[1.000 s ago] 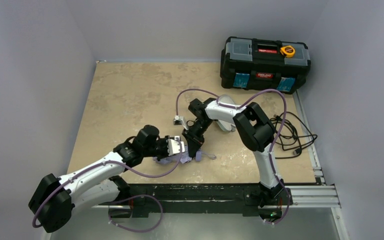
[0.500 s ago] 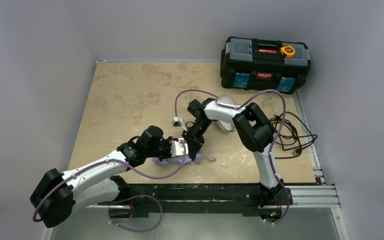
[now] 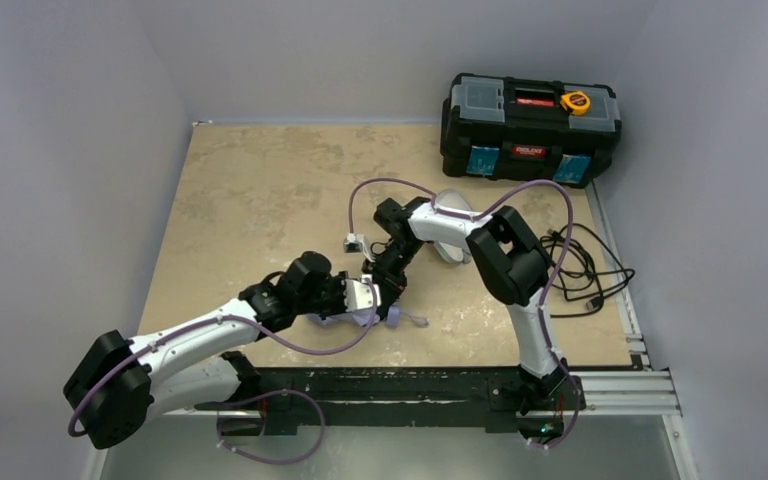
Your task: Open the umbrella
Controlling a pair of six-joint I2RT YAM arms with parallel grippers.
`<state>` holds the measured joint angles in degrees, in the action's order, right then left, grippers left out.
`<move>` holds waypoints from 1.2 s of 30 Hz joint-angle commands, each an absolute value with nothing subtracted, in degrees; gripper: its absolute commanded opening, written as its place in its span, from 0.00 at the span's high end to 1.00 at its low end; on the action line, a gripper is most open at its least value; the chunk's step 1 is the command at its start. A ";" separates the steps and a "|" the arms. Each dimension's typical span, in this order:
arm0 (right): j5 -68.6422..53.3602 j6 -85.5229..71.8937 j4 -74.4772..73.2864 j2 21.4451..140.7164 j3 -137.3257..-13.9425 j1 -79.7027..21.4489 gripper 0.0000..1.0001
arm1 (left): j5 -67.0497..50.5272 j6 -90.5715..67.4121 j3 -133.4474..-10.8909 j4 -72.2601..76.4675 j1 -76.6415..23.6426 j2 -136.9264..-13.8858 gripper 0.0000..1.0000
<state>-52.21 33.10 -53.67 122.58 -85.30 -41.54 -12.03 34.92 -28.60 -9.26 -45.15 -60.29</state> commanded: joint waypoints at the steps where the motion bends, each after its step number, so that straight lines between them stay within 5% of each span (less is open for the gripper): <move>1: -51.26 33.49 -51.61 117.80 -83.16 -43.42 1.00 | -3.89 30.33 -28.32 -3.31 -44.76 -58.86 1.00; 22: -51.45 37.31 -52.30 112.69 -78.39 -45.44 0.98 | -2.16 20.87 -28.56 -5.23 -39.43 -55.18 1.00; 26: -52.04 31.86 -49.08 110.60 -79.89 -44.92 0.46 | -10.99 24.62 -29.42 -8.23 -38.88 -54.29 1.00; 27: -52.52 30.68 -48.32 110.14 -80.73 -44.52 0.43 | -13.78 25.53 -29.89 -9.18 -38.80 -53.51 0.94; 29: -53.18 28.74 -48.59 109.78 -82.66 -43.66 0.41 | -16.72 23.99 -31.56 -11.58 -38.50 -52.13 0.60; 30: -53.49 28.44 -49.30 109.78 -83.56 -43.28 0.41 | -17.68 21.96 -32.85 -13.18 -37.91 -51.52 0.52; 36: -52.65 28.20 -51.12 107.64 -82.51 -38.91 0.30 | -25.54 11.30 -37.17 -21.49 -28.23 -43.51 0.23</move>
